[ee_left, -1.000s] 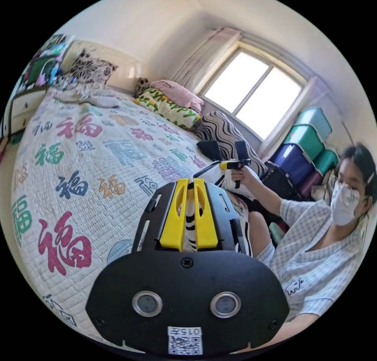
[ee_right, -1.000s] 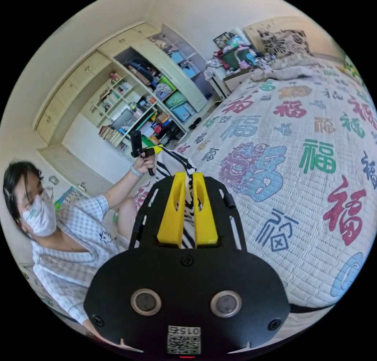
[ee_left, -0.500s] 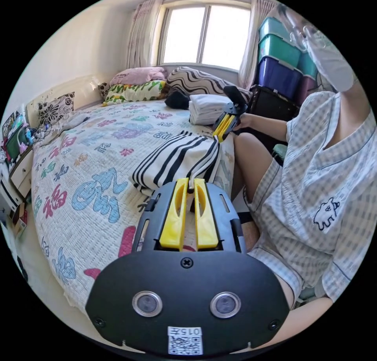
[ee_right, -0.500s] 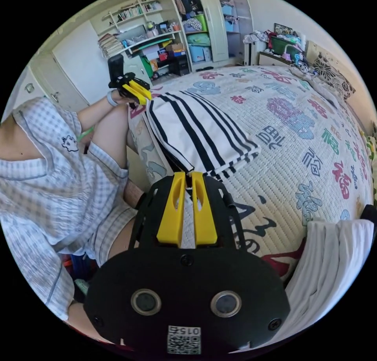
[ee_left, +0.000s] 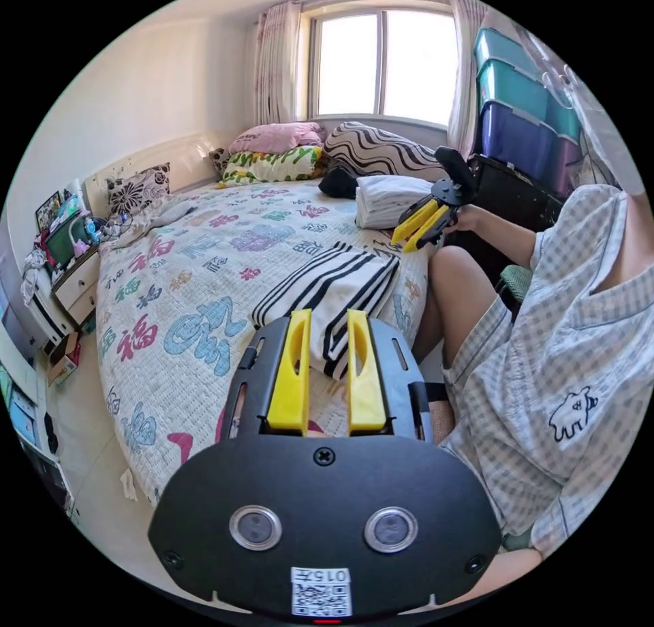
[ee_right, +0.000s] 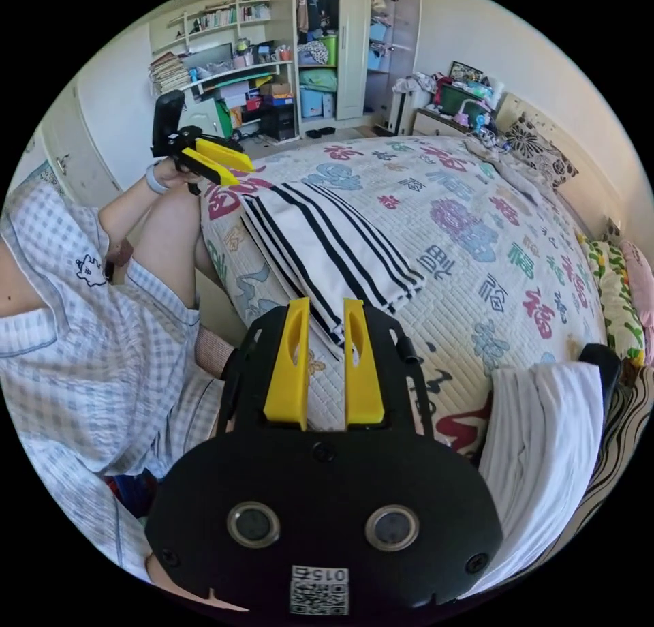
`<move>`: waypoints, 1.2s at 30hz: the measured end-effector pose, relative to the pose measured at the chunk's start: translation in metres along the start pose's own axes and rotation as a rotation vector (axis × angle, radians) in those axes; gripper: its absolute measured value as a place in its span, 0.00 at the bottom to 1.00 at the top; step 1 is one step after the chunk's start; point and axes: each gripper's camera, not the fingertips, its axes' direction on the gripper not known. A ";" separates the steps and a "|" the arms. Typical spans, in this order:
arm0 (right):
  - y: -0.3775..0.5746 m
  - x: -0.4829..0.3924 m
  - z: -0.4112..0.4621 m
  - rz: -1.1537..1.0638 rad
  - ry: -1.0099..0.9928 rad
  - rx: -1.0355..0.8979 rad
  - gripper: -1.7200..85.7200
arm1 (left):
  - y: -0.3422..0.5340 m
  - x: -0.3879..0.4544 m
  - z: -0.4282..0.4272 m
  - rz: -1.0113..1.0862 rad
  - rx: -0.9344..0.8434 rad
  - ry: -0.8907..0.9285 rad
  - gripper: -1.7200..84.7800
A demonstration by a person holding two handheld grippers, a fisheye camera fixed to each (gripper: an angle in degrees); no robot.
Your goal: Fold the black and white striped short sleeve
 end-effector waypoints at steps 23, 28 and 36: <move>0.022 -0.017 0.011 0.045 0.104 -0.136 0.08 | 0.052 0.003 0.044 -0.186 -0.038 -0.050 0.03; 0.027 0.011 -0.019 0.132 -0.052 0.030 0.07 | 0.039 -0.035 0.023 -0.290 0.172 -0.011 0.02; 0.044 0.055 -0.005 0.232 -0.181 -0.102 0.01 | 0.050 -0.082 0.098 -0.322 -0.045 -0.002 0.01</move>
